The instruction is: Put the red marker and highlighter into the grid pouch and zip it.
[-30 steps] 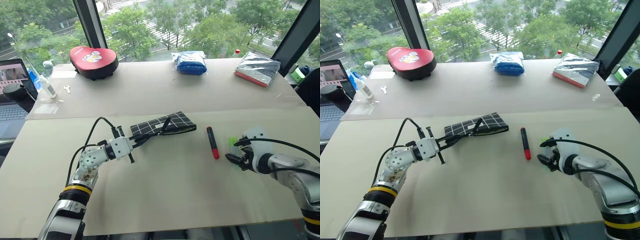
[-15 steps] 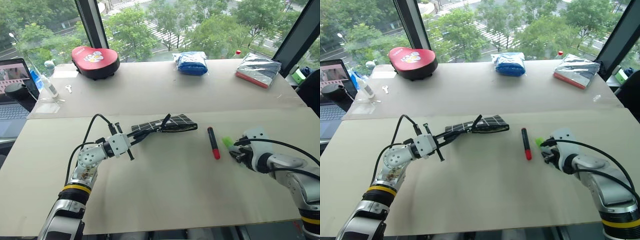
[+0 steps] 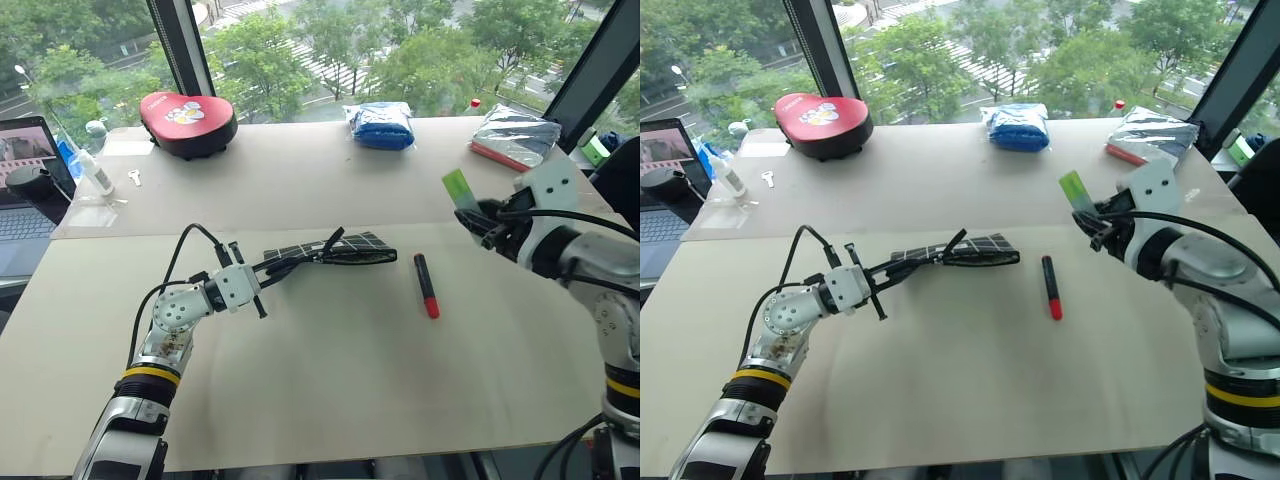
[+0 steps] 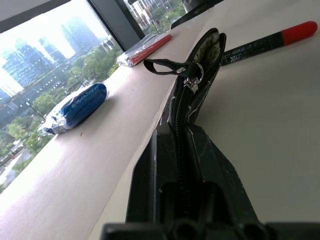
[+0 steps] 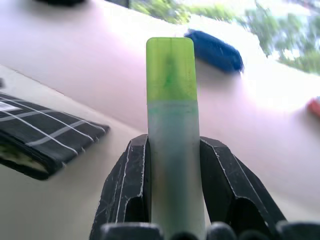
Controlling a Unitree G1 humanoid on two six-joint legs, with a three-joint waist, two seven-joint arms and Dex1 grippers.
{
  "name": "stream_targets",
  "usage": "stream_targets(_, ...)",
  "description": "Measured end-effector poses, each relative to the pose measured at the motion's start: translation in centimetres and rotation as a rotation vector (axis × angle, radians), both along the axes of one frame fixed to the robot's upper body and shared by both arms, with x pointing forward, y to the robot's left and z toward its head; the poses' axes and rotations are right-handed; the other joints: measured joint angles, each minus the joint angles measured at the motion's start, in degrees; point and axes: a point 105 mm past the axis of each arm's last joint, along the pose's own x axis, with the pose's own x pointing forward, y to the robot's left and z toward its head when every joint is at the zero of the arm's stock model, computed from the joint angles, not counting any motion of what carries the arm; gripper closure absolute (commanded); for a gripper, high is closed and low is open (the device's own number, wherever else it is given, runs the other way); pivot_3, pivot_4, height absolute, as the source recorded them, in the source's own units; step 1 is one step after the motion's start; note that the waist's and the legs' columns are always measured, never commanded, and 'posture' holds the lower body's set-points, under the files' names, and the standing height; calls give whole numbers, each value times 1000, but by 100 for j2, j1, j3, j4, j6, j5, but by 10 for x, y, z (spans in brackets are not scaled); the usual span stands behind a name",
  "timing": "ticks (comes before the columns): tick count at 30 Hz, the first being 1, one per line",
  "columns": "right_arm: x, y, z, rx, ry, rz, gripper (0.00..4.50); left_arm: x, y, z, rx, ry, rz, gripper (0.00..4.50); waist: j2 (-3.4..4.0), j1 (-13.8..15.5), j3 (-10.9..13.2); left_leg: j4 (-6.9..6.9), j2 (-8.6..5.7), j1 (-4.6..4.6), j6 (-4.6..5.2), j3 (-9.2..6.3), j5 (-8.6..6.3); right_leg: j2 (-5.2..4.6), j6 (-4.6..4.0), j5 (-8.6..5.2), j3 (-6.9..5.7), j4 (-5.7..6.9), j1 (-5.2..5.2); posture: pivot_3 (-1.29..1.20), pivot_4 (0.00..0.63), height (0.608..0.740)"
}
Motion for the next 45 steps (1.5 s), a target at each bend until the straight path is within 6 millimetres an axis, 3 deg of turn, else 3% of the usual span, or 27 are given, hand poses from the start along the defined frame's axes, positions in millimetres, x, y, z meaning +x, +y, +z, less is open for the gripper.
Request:
stream_targets(7, -25, 36, -31, -331, 118, 302, 3505, 0, 0, 0, 2, 0, 1, 4500, -1, -6, 1, 0, 2, -3, 4, 9, -3, -3, 3, 1, 0, -4, -5, 0, 150, 740)
stream_targets(12, -23, 52, -57, -460, 153, 365, 3505, -1, 0, -3, -2, 5, 5, 4500, -2, -9, 2, 2, 1, -2, 2, 13, -2, -6, 3, 1, 2, -5, -10, 0, 150, 740)
stream_targets(18, -14, 66, -58, -478, 133, 390, 3505, -1, -1, -3, -5, 6, 6, 4500, -3, 1, 2, 2, 1, -2, 1, 13, -2, -6, 2, 1, 2, -5, -10, 0, 150, 740)
stream_targets(31, 2, 64, -74, -531, 185, 363, 3505, -1, -4, -3, -13, 5, -1, 4500, -3, 3, 2, 2, 0, -3, 1, 13, -2, -6, 2, 1, 2, -4, -12, 0, 150, 740)
stream_targets(38, 16, 69, -68, -595, 157, 348, 3505, -4, -8, -4, -7, 5, -19, 4500, -3, -15, 2, 1, 1, -2, 0, 13, -2, -5, 2, 1, 0, -4, -14, 0, 150, 740)
stream_targets(45, 23, 102, -75, -674, 96, 423, 3505, -5, -11, -8, 13, 14, -33, 4500, -3, -58, 2, 1, 0, -4, -1, 12, -1, -5, 2, 1, -1, -2, -18, 0, 150, 740)
